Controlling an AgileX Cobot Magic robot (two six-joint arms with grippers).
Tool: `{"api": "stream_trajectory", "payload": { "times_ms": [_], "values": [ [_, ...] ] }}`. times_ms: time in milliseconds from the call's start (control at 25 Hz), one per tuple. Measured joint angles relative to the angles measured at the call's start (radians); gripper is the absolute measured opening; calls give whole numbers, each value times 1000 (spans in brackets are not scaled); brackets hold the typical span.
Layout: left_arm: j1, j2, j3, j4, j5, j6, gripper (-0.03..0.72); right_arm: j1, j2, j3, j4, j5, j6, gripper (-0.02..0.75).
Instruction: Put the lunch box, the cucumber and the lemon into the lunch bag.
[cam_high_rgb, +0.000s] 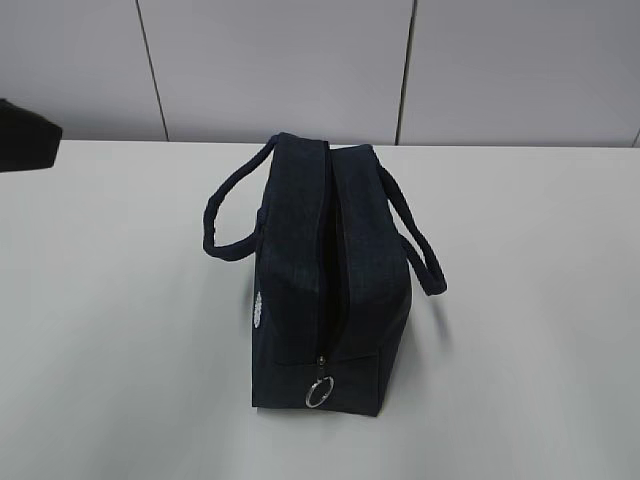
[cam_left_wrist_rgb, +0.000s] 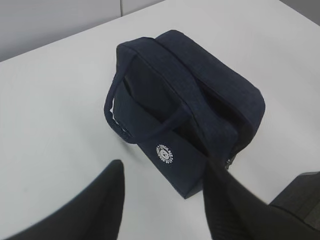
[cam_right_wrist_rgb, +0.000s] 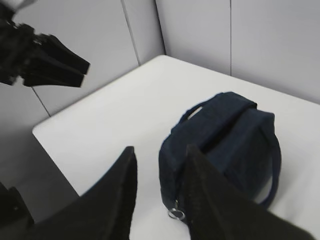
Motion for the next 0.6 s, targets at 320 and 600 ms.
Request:
{"api": "stream_trajectory", "payload": {
  "times_ms": [320, 600],
  "values": [
    [0, -40, 41, 0, 0, 0, 343, 0, 70, 0, -219, 8, 47, 245],
    [0, -40, 41, 0, 0, 0, 343, 0, 107, 0, -389, -58, 78, 244]
  ]
}}
